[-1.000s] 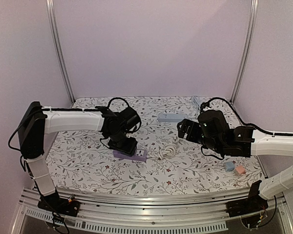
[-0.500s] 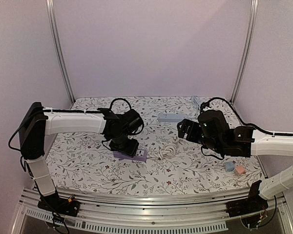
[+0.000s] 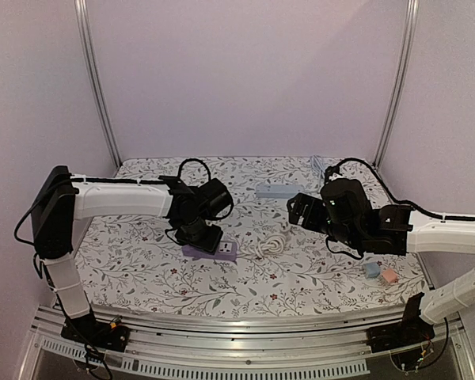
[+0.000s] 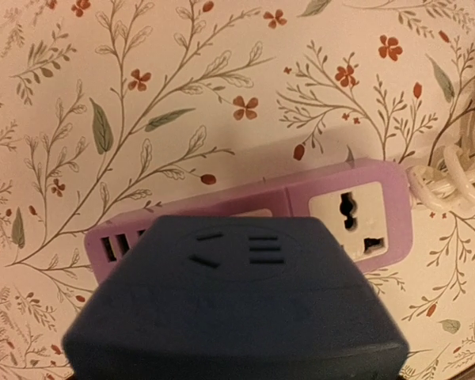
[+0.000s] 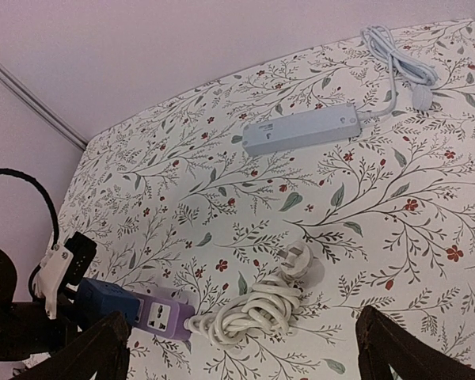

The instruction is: Insert the plug

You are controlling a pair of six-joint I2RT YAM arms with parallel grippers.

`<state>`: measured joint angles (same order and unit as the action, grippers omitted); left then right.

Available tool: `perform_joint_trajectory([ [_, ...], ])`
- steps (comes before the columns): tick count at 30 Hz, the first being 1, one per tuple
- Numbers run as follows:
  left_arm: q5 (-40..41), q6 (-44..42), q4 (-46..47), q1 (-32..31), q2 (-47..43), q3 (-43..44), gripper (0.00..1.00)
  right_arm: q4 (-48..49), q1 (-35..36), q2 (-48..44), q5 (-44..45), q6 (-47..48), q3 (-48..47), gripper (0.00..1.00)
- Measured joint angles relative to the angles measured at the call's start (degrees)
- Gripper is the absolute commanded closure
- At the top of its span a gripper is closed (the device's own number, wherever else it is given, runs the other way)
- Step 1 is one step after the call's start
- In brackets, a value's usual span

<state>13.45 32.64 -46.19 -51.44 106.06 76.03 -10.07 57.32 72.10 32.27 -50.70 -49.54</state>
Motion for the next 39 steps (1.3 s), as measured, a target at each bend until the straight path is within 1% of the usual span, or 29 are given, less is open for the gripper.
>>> perform_joint_trajectory([
  [14, -0.28, 1.66, 1.64, -0.15, 0.07, -0.68, 1.00, 0.00, 0.00, 0.00, 0.00, 0.07, 0.00, 0.01],
  [35, 4.70, 6.25, 5.22, -2.40, 0.33, -2.82, 1.00, 0.00, 0.00, 0.02, -0.02, 0.55, 0.00, 0.01],
  [36, 4.85, 6.36, 5.44, -2.40, 0.33, -2.93, 0.98, 0.00, 0.00, 0.02, -0.02, 0.55, 0.00, 0.01],
  [39, 5.11, 6.43, 6.10, -2.40, 0.33, -3.15, 0.75, 0.00, 0.00, 0.02, -0.02, 0.57, 0.00, 0.01],
])
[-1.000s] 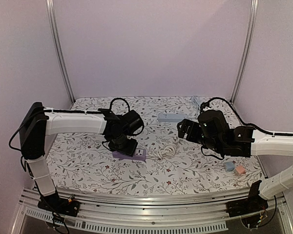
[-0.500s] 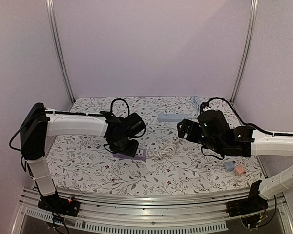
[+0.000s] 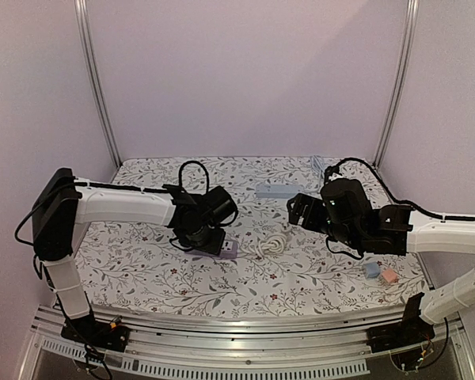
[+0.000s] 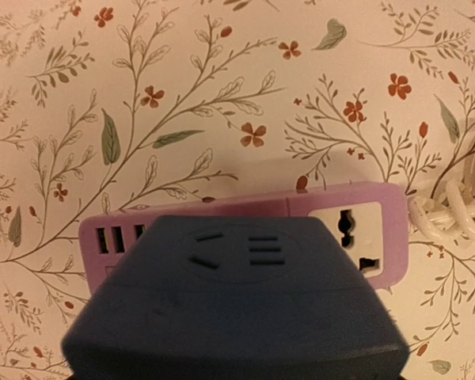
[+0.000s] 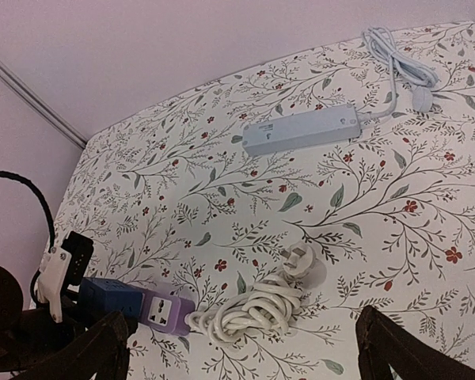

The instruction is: Insert the plug

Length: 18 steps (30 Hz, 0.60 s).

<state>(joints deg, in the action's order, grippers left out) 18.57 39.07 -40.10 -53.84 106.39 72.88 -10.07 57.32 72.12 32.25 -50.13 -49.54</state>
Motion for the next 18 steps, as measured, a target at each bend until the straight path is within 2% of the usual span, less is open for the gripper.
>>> perform_joint_trajectory([
  [2, 0.04, -0.02, 0.11, 0.00, 0.00, 0.00, 0.65, 0.00, 0.00, 0.00, 0.00, 0.00, 0.00, 0.01],
  [10, 0.07, -0.52, -0.13, 0.00, -0.02, 0.20, 0.35, 0.00, 0.00, 0.00, -0.02, 0.02, 0.00, 0.01],
  [18, -1.46, -2.38, -1.29, 0.02, -0.02, 0.72, 0.19, 0.02, 0.00, 0.00, -0.07, 0.04, 0.00, 0.01],
])
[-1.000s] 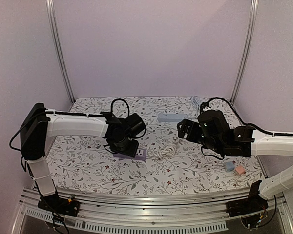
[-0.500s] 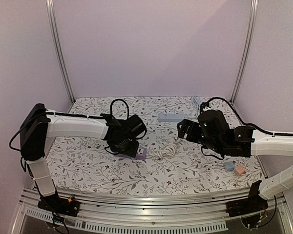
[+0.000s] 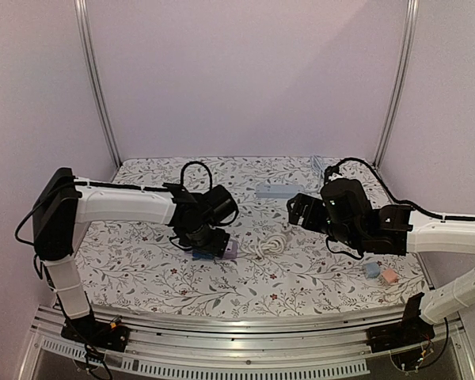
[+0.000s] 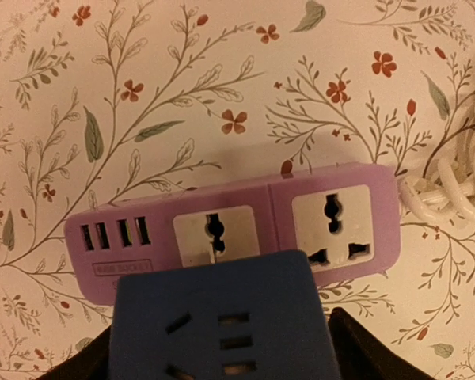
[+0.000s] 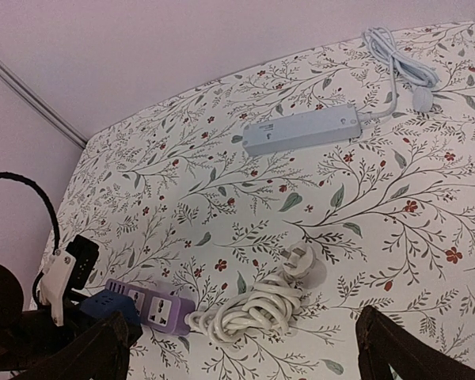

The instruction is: Insert the plug

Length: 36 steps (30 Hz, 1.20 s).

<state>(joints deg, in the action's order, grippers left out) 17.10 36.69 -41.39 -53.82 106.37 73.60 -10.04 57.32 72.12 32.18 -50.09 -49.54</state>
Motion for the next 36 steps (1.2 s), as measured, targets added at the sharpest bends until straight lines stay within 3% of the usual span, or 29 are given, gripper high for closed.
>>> perform_joint_trajectory([
  [6, -0.09, -0.90, -0.48, 0.00, 0.00, 1.20, 0.25, 0.04, 0.00, 0.00, -0.39, 0.02, 0.00, 0.01],
  [9, 0.09, -1.31, -1.18, 0.00, 0.00, 1.95, 0.39, 0.07, 0.00, 0.00, -0.85, 0.04, 0.00, 0.01],
  [12, 0.24, -1.51, -1.60, 0.02, 0.02, 2.56, 0.62, 0.09, 0.00, 0.00, -1.03, 0.09, 0.00, 0.01],
  [15, 0.28, -1.73, -2.23, 0.04, 0.37, 3.13, 0.71, 0.15, 0.00, 0.00, -1.05, 0.24, 0.00, 0.01],
  [27, -3.34, -5.62, -12.85, 2.40, 8.04, 16.26, 0.74, 0.26, 0.00, 0.42, -1.09, 0.50, 0.00, 0.01],
  [36, -8.33, -11.21, -23.28, 6.54, 15.93, 29.33, 0.89, 0.57, 0.00, 1.99, -1.11, 1.09, 0.00, 0.01],
])
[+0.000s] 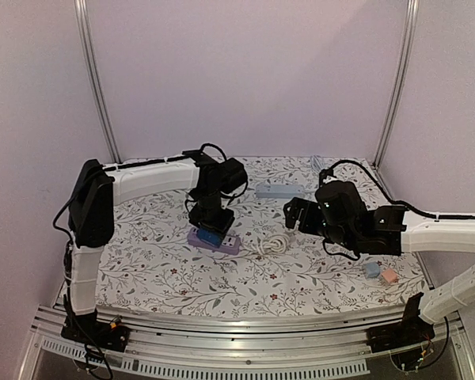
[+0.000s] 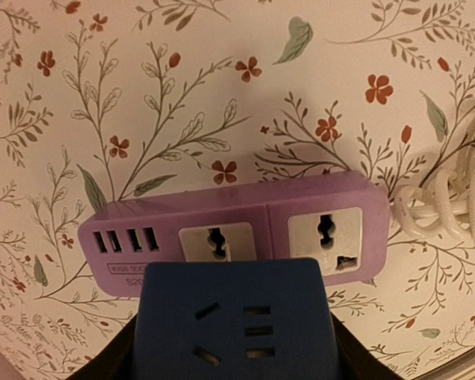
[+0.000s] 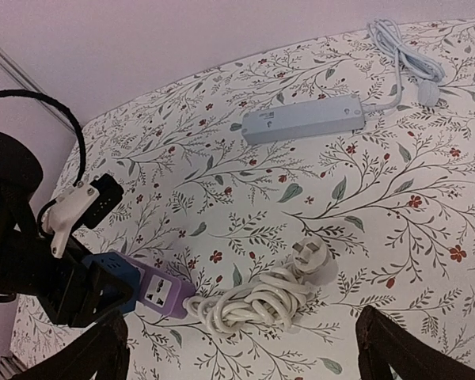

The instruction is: Insert the plug

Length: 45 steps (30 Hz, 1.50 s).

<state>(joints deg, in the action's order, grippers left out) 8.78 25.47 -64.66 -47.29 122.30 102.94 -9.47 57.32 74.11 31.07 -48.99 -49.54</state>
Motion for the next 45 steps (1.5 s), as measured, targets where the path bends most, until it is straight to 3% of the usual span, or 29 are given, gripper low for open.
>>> perform_joint_trajectory([
  [8, -3.10, -3.26, -3.85, 1.77, 1.40, 2.32, 0.96, 0.07, 0.00, 1.55, 0.07, 0.33, -0.02, 0.01],
  [20, -3.45, -4.24, -8.37, 3.52, -5.40, -8.22, 0.98, 0.09, 0.00, 3.15, -0.02, 0.74, -0.55, 0.01],
  [45, -9.90, -6.64, -12.94, 8.50, -0.85, -2.97, 1.00, 0.04, 0.00, 3.45, 0.37, 1.55, -0.76, 0.01],
])
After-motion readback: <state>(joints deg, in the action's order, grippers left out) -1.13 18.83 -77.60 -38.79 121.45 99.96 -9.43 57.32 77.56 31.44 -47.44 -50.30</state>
